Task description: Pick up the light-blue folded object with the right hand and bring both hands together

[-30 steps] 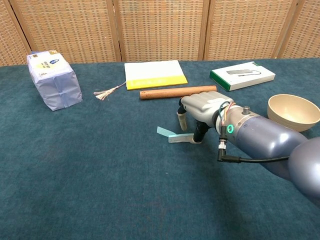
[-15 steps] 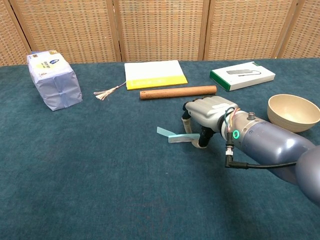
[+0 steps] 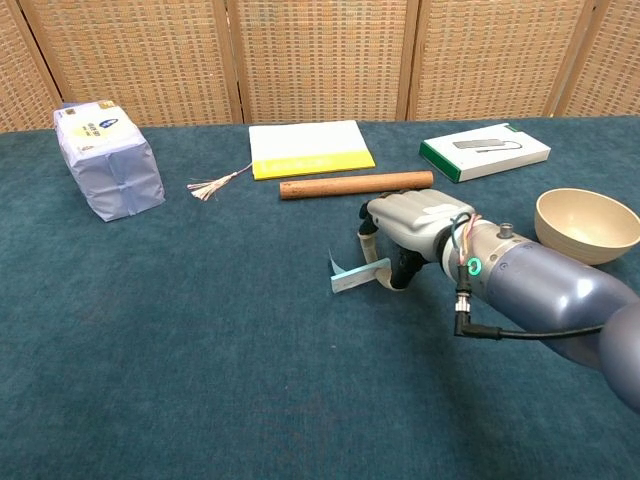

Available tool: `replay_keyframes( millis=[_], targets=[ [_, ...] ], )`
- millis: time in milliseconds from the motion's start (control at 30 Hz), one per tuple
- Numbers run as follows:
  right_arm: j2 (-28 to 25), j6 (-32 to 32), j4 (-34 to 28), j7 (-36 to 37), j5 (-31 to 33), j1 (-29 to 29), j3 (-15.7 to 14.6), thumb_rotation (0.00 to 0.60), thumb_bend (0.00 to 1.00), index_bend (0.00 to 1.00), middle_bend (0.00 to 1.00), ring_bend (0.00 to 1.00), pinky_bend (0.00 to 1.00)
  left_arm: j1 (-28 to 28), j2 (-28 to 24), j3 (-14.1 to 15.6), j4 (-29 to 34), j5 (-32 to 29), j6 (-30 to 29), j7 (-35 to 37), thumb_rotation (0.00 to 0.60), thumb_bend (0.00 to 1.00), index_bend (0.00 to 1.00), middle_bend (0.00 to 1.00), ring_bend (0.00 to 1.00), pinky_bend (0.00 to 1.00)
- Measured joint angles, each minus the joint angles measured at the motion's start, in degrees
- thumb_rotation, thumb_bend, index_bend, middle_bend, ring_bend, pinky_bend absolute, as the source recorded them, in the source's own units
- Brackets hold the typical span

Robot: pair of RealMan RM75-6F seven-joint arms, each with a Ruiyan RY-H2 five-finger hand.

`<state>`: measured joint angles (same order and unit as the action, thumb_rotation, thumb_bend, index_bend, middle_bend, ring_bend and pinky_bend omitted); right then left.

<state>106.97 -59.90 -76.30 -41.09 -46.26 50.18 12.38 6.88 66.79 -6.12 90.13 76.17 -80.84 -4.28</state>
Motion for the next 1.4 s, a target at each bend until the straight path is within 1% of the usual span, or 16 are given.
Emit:
replay_keyframes(
  millis=[100, 167, 200, 267, 300, 333, 433, 467, 533, 633, 700, 833, 1000, 1100, 1267, 1400],
  targets=[
    [-0.90, -0.23, -1.54, 1.05, -2.39, -0.21, -0.12, 0.600, 0.54, 0.59, 0.12, 0.00, 0.00, 0.68, -0.18, -0.17, 0.01, 0.41, 0.45, -0.29, 0.600, 0.00, 0.00, 0.00, 0.00, 0.00],
    [-1.85, -0.47, -3.19, 1.83, -4.25, -0.30, -0.13, 0.600, 0.54, 0.59, 0.13, 0.00, 0.00, 1.44, -0.31, -0.43, -0.13, 1.25, 0.62, -0.71, 0.600, 0.00, 0.00, 0.02, 0.08, 0.05],
    [-2.27, -0.59, -3.98, 2.13, -4.94, -0.32, -0.10, 0.600, 0.54, 0.59, 0.13, 0.00, 0.00, 2.11, -0.39, -0.66, -0.28, 2.14, 0.70, -0.95, 0.600, 0.00, 0.00, 0.07, 0.19, 0.13],
    [-3.30, -0.95, -5.94, 2.53, -6.36, -0.29, 0.12, 0.600, 0.55, 0.59, 0.13, 0.00, 0.00, 3.52, -0.52, -1.15, -0.63, 4.11, 0.85, -1.04, 0.600, 0.00, 0.00, 0.25, 0.44, 0.33],
    [-3.72, -1.13, -6.80, 2.58, -6.90, -0.24, 0.26, 0.600, 0.55, 0.59, 0.13, 0.00, 0.00, 4.73, -0.57, -1.56, -0.96, 5.75, 0.99, -0.82, 0.600, 0.00, 0.00, 0.32, 0.51, 0.38],
    [-4.24, -1.41, -7.97, 2.53, -7.39, -0.17, 0.48, 0.600, 0.55, 0.59, 0.13, 0.00, 0.00, 5.79, -0.57, -1.93, -1.23, 7.10, 1.10, -0.48, 0.600, 0.00, 0.00, 0.41, 0.59, 0.45],
    [-5.32, -2.18, -10.82, 1.91, -7.99, 0.09, 1.16, 0.600, 0.56, 0.59, 0.13, 0.00, 0.00, 10.18, 0.05, -3.36, -2.73, 11.93, 1.52, 1.11, 0.600, 0.00, 0.05, 0.61, 0.74, 0.60],
    [-5.58, -2.44, -11.61, 1.52, -8.04, 0.20, 1.38, 0.600, 0.56, 0.59, 0.13, 0.00, 0.00, 11.70, 0.50, -3.79, -3.46, 13.45, 1.63, 1.37, 0.600, 0.00, 0.07, 0.64, 0.77, 0.64],
    [-6.01, -3.07, -13.16, 0.39, -7.88, 0.47, 1.94, 0.600, 0.56, 0.59, 0.13, 0.00, 0.00, 15.26, 2.12, -4.70, -5.78, 16.87, 1.89, 1.86, 0.600, 0.00, 0.13, 0.73, 0.86, 0.77],
    [-6.21, -3.92, -14.88, -1.15, -6.96, 0.94, 2.80, 0.600, 0.56, 0.59, 0.13, 0.00, 0.00, 20.00, 5.08, -5.55, -9.22, 19.95, 2.98, 3.03, 0.600, 0.00, 0.19, 0.79, 0.92, 0.87],
    [-6.21, -4.36, -15.68, -1.93, -6.08, 1.21, 3.28, 0.600, 0.56, 0.59, 0.13, 0.00, 0.00, 23.05, 7.15, -5.88, -11.00, 21.20, 4.38, 3.83, 0.600, 0.00, 0.22, 0.81, 0.94, 0.89],
    [-6.20, -5.29, -17.38, -3.30, -3.73, 1.73, 4.38, 0.600, 0.56, 0.59, 0.13, 0.00, 0.00, 27.42, 10.54, -6.25, -12.20, 21.68, 8.25, 5.23, 0.600, 0.00, 0.27, 0.88, 0.99, 0.96],
    [-6.45, -6.18, -18.96, -4.13, -1.23, 2.15, 5.61, 0.600, 0.56, 0.59, 0.13, 0.00, 0.00, 30.89, 14.31, -6.30, -12.99, 19.93, 12.66, 5.32, 0.600, 0.00, 0.31, 0.91, 1.00, 0.97],
    [-6.87, -6.71, -19.71, -4.87, 0.12, 2.48, 6.15, 0.600, 0.56, 0.59, 0.13, 0.00, 0.00, 31.51, 15.96, -5.51, -12.62, 18.87, 13.29, 6.57, 0.600, 0.00, 0.35, 0.91, 1.00, 0.97],
    [-7.48, -7.19, -20.32, -5.10, 1.34, 2.71, 6.32, 0.600, 0.56, 0.59, 0.13, 0.00, 0.00, 31.89, 16.98, -4.09, -12.61, 18.49, 13.74, 7.03, 0.600, 0.00, 0.35, 0.91, 1.00, 0.97],
    [-7.86, -7.65, -21.02, -5.53, 2.13, 2.98, 6.33, 0.600, 0.57, 0.59, 0.13, 0.00, 0.00, 32.68, 16.61, -3.39, -11.38, 17.35, 16.66, 7.19, 0.600, 0.00, 0.38, 0.91, 1.00, 0.97]
  ],
)
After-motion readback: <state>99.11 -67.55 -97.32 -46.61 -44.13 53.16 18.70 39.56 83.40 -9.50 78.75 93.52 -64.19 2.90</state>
